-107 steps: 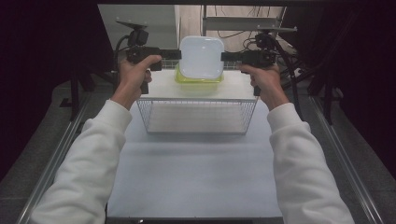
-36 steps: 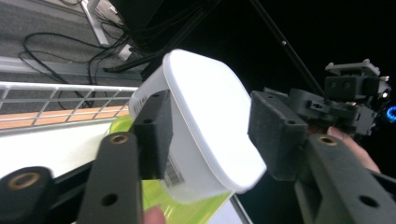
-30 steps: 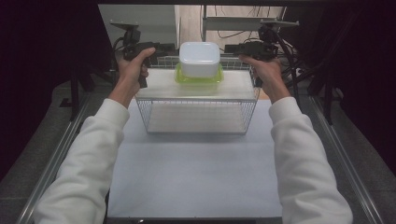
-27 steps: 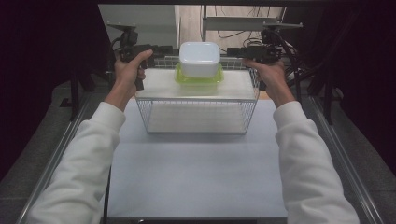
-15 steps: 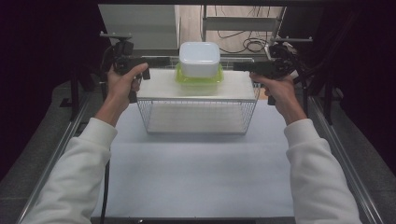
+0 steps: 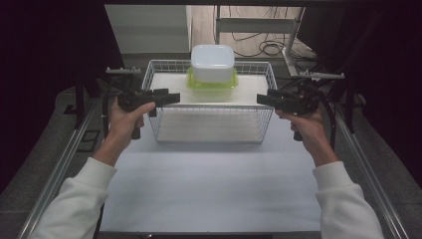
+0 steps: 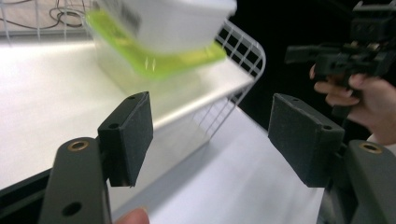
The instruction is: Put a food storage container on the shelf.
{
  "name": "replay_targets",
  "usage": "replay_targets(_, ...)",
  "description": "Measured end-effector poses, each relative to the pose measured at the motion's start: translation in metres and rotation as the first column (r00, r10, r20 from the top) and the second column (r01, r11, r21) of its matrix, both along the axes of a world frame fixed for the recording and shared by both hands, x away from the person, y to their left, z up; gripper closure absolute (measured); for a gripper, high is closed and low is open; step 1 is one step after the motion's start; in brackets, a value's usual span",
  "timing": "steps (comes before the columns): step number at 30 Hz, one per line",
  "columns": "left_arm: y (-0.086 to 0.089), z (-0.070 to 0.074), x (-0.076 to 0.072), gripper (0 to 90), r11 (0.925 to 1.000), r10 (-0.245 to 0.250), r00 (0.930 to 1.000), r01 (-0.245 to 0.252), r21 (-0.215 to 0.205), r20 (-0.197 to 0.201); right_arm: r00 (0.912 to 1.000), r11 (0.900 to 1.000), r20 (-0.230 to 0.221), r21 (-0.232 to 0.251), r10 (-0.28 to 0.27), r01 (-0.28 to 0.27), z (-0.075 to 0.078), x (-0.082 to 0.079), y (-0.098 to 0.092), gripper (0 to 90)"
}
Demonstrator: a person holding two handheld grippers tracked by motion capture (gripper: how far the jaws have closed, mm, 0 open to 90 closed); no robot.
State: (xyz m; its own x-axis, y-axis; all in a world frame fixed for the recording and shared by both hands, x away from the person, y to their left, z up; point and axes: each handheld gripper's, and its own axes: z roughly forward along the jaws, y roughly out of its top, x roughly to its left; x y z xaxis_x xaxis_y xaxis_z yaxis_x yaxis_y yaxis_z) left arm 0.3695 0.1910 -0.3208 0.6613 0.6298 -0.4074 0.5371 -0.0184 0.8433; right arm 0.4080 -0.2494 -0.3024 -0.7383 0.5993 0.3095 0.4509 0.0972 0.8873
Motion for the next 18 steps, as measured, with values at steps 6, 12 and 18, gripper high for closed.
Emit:
replay_targets(6,-0.003,-0.032,-0.023,29.3,0.9993,-0.005,0.9999,0.006,0.038,-0.013,0.9997,1.000,0.013,-0.022,-0.021,0.021,-0.031,-0.028,-0.008,25.1)
replay_targets(12,-0.006,-0.073,-0.046,29.6,0.9984,0.003,0.9985,0.000,0.056,-0.054,0.9999,1.000,-0.015,-0.017,-0.001,0.001,-0.066,-0.052,-0.009,22.9)
replay_targets(18,-0.015,-0.118,-0.066,29.3,0.9900,0.006,0.9945,0.009,0.141,-0.104,0.9985,0.999,-0.050,-0.031,0.022,-0.023,-0.102,-0.074,-0.006,21.0)
